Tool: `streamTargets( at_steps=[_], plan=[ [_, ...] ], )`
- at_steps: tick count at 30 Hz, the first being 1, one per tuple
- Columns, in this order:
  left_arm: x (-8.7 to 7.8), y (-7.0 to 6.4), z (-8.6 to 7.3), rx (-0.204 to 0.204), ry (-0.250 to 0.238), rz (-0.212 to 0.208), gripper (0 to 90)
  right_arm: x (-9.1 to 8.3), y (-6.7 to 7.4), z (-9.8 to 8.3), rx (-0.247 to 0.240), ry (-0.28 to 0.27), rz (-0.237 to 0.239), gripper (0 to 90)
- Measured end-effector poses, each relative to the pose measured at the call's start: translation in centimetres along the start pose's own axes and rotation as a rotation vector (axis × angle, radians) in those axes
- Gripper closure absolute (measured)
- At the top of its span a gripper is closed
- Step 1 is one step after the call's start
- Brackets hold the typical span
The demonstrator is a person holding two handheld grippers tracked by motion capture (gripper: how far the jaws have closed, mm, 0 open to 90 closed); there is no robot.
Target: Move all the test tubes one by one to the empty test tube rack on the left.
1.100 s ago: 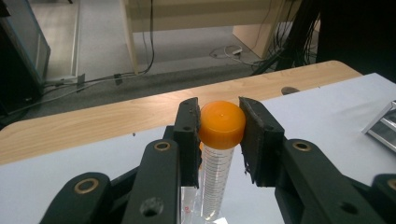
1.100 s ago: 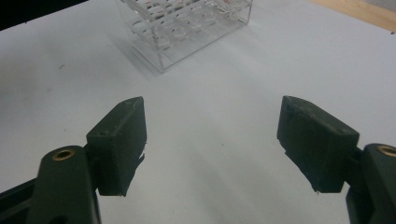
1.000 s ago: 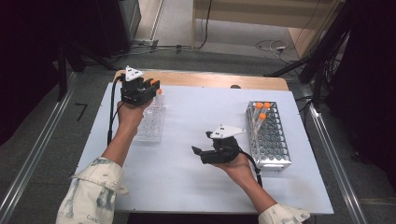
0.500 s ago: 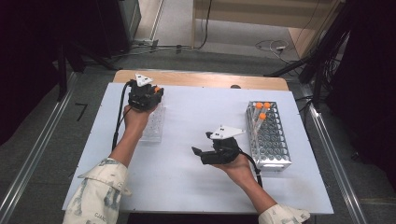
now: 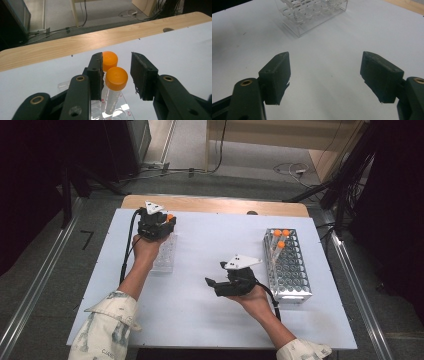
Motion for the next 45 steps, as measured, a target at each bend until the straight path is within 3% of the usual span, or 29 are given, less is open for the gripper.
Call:
streamTargets(
  at_steps=[6, 10, 14, 19, 25, 36, 45],
  plan=[
    [-0.1, 0.1, 0.0, -0.012, -0.002, -0.009, 55.6, -0.1, 0.0, 0.0, 0.002, -0.003, -0.001, 22.8],
    [-0.4, 0.2, 0.0, -0.031, -0.003, -0.009, 44.8, -0.1, 0.1, 0.1, 0.002, -0.004, -0.002, 22.8],
    [-1.3, 0.2, -0.3, -0.074, -0.011, -0.028, 33.7, -0.3, 0.0, 0.1, 0.006, -0.006, -0.006, 22.8],
    [-2.7, 0.4, -0.9, -0.097, -0.015, -0.015, 22.0, -0.5, -0.1, 0.2, 0.005, -0.012, -0.009, 22.8],
    [-4.2, -0.1, -1.6, -0.068, -0.019, -0.015, 14.7, -0.7, -0.2, 0.2, 0.008, -0.014, -0.015, 22.8],
    [-6.3, -0.6, -2.7, -0.071, -0.027, -0.042, 14.4, -1.6, -0.9, 0.4, 0.022, -0.036, -0.040, 22.9],
    [-7.8, -1.4, -3.0, -0.037, -0.037, -0.063, 14.4, -2.9, -1.7, 0.7, 0.028, -0.059, -0.067, 23.0]
  ],
)
Point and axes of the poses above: each handheld gripper's, and its own axes: x roughly forward along the jaws, z roughly out of its top, y roughly to its left, the point moved 4 cm from there along x, roughly forward along the jaws, and after that the axes turned 11 degrees about -y, right-handed, at the moved point
